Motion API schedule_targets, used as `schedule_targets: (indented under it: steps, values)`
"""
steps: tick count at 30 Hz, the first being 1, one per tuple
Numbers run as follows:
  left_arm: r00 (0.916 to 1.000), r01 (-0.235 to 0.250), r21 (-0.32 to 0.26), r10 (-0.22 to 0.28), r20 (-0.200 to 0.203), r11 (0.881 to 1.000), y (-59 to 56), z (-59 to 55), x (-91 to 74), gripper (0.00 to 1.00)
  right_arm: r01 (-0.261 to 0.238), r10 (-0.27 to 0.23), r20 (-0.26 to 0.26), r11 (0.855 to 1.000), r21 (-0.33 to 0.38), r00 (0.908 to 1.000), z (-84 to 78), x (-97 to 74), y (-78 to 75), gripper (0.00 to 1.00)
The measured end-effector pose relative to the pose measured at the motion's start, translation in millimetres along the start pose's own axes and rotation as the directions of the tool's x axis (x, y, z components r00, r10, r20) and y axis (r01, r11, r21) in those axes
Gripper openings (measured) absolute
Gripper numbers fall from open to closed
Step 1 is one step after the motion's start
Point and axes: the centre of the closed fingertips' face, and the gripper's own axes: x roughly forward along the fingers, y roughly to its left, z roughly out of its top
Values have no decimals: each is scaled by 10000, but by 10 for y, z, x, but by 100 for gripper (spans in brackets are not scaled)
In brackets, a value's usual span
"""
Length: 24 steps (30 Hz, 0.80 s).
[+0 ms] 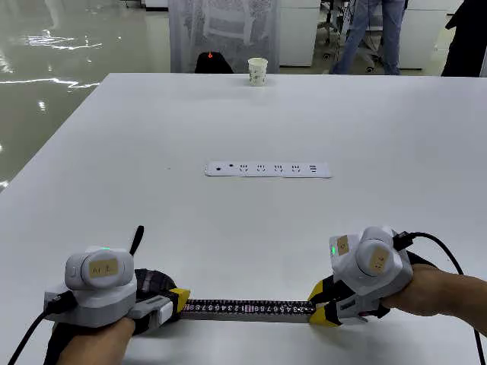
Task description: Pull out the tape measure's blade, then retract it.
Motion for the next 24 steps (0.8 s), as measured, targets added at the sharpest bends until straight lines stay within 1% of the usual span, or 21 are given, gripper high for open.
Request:
schedule_targets:
  steps: [17, 19, 24]
  values:
    - [10000, 20, -36, -20, 21, 10000, 7, 1, -9, 61, 17, -17, -25, 10000, 0, 10000, 4, 3, -7, 10]
    - [10000, 20, -5, -20, 14, 10000, 5, 1, -9, 61, 23, -23, 92, 10000, 29, 10000, 34, 1, -7, 10]
    - [10000, 31, -35, -31, 25, 10000, 8, 1, -10, 61, -18, 19, 77, 10000, -48, 10000, 79, 36, 4, 10]
